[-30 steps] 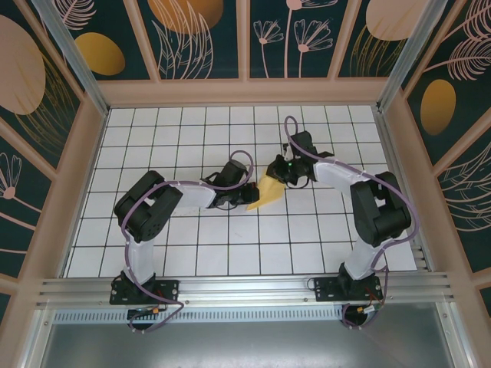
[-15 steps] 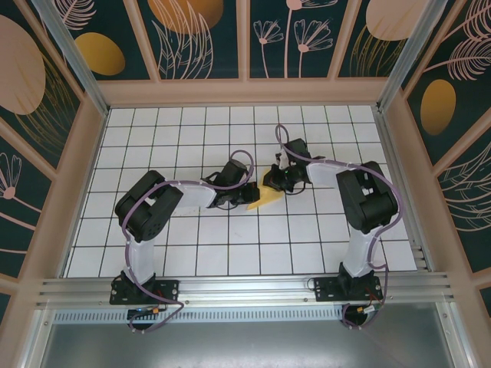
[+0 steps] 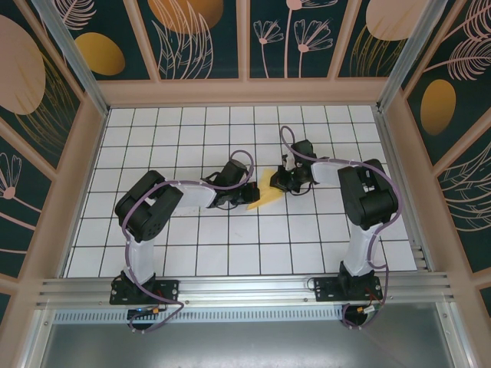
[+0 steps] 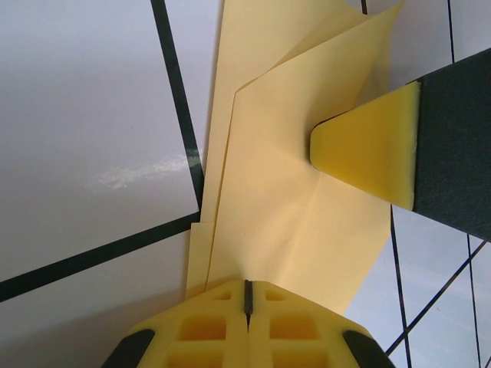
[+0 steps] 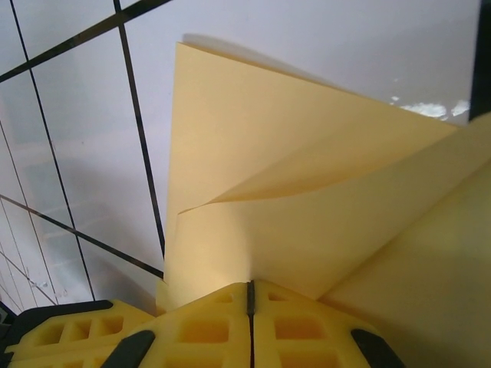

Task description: Fold a paper plane with a square sheet of paper (pick it up from the middle)

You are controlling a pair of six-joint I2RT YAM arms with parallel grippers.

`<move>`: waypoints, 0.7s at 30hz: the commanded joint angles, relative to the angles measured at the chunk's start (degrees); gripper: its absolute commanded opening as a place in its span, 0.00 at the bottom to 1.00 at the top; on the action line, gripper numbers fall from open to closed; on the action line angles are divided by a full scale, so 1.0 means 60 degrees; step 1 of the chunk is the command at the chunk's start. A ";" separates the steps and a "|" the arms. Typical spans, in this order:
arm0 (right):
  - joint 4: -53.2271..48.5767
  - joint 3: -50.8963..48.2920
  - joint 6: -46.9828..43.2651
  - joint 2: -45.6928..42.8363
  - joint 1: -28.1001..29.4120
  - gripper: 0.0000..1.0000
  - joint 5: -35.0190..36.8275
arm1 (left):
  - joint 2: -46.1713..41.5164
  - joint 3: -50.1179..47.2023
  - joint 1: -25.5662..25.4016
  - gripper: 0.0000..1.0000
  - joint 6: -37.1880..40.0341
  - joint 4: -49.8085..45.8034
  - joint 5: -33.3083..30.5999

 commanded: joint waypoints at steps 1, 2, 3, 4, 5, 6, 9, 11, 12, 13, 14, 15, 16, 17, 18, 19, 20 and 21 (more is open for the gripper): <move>0.0160 -0.0141 -0.0322 -0.0083 -0.0089 0.09 -0.0059 | 0.0299 -0.0368 -0.0023 0.00 0.0011 -0.1013 -0.0295; 0.0214 -0.0235 -0.0275 -0.0260 -0.0101 0.09 -0.0064 | 0.0277 -0.0368 -0.0022 0.00 0.0013 -0.1002 -0.0300; 0.0267 -0.0306 -0.0213 -0.0423 -0.0112 0.10 -0.0063 | 0.0270 -0.0371 -0.0021 0.00 -0.0027 -0.1002 -0.0333; 0.0295 -0.0406 -0.0125 -0.0613 -0.0123 0.11 -0.0076 | 0.0247 -0.0368 -0.0024 0.00 -0.0031 -0.0995 -0.0337; 0.0350 -0.0519 0.0000 -0.0831 -0.0149 0.13 -0.0045 | 0.0233 -0.0369 -0.0014 0.00 -0.0047 -0.0966 -0.0334; 0.0385 -0.0619 0.0129 -0.0996 -0.0156 0.15 0.0081 | 0.0212 -0.0368 -0.0020 0.00 -0.0065 -0.0924 -0.0334; 0.0319 -0.0933 0.0636 -0.1421 -0.0158 0.24 0.0655 | 0.0145 -0.0368 -0.0021 0.00 -0.0150 -0.0806 -0.0347; 0.0366 -0.1110 0.0893 -0.1505 -0.0142 0.27 0.0819 | 0.0070 -0.0368 -0.0024 0.00 -0.0224 -0.0701 -0.0349; 0.0398 -0.1124 0.0980 -0.1493 -0.0135 0.28 0.0869 | 0.0040 -0.0368 -0.0016 0.00 -0.0260 -0.0646 -0.0349; 0.0395 -0.1089 0.1011 -0.1389 -0.0140 0.28 0.0838 | 0.0007 -0.0368 -0.0023 0.00 -0.0289 -0.0598 -0.0349; 0.0346 -0.1007 0.1025 -0.1277 -0.0138 0.28 0.0831 | -0.0033 -0.0375 -0.0022 0.00 -0.0320 -0.0571 -0.0348; 0.0310 -0.0936 0.1037 -0.1191 -0.0130 0.28 0.0834 | -0.0063 -0.0373 -0.0023 0.00 -0.0339 -0.0553 -0.0351; 0.0317 -0.0862 0.1022 -0.1103 -0.0102 0.28 0.0777 | -0.0092 -0.0491 -0.0024 0.00 -0.0382 -0.0501 -0.0350; 0.0307 -0.0764 0.1025 -0.1015 -0.0076 0.28 0.0757 | -0.0122 -0.0619 -0.0016 0.00 -0.0428 -0.0464 -0.0349; 0.0270 -0.0673 0.1015 -0.0943 -0.0045 0.28 0.0771 | -0.0148 -0.0635 -0.0020 0.00 -0.0477 -0.0426 -0.0341; 0.0212 -0.0549 0.0998 -0.0848 -0.0027 0.28 0.0764 | -0.0155 -0.0675 -0.0016 0.00 -0.0551 -0.0341 -0.0327; 0.0187 -0.0477 0.0996 -0.0757 0.0005 0.29 0.0745 | -0.0169 -0.0701 -0.0018 0.00 -0.0612 -0.0249 -0.0271; 0.0185 -0.0400 0.1010 -0.0689 0.0016 0.29 0.0739 | -0.0169 -0.0735 -0.0021 0.00 -0.0695 -0.0132 -0.0221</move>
